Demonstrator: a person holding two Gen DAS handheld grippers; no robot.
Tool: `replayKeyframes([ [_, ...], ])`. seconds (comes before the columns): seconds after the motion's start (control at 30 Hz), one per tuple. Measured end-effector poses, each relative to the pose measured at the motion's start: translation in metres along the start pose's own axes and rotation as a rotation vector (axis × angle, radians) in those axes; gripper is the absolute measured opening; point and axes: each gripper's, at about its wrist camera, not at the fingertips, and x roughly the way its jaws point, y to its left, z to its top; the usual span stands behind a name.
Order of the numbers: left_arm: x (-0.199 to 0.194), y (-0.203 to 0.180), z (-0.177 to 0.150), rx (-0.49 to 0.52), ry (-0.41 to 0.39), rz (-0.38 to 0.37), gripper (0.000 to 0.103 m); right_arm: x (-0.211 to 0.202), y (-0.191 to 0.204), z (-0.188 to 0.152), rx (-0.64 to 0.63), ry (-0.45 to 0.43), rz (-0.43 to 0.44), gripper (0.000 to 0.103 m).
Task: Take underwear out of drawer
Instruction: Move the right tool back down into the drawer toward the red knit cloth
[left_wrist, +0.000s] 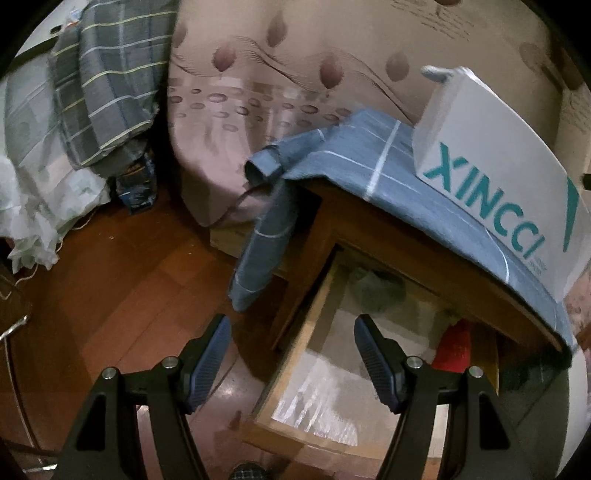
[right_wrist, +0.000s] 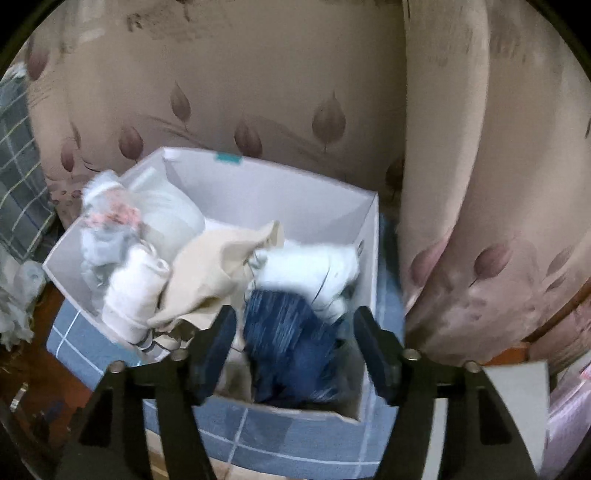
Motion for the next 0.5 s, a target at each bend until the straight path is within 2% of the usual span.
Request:
replayKeyframes([
  [0.1, -0.003, 0.010, 0.002, -0.044, -0.016, 0.014, 0.071, -0.033, 0.013, -0.008, -0.077, -0.092, -0.010, 0.066],
  [0.23, -0.003, 0.018, 0.003, -0.081, -0.012, 0.021, 0.071, -0.065, 0.040, -0.034, -0.201, -0.161, 0.056, 0.066],
  [0.33, -0.003, 0.019, 0.004, -0.082, -0.013, 0.025, 0.071, -0.068, 0.062, -0.059, -0.273, -0.138, 0.110, 0.066],
  [0.5, -0.003, 0.020, 0.005, -0.092, -0.015, 0.031, 0.071, -0.043, 0.099, -0.112, -0.374, -0.035, 0.181, 0.065],
])
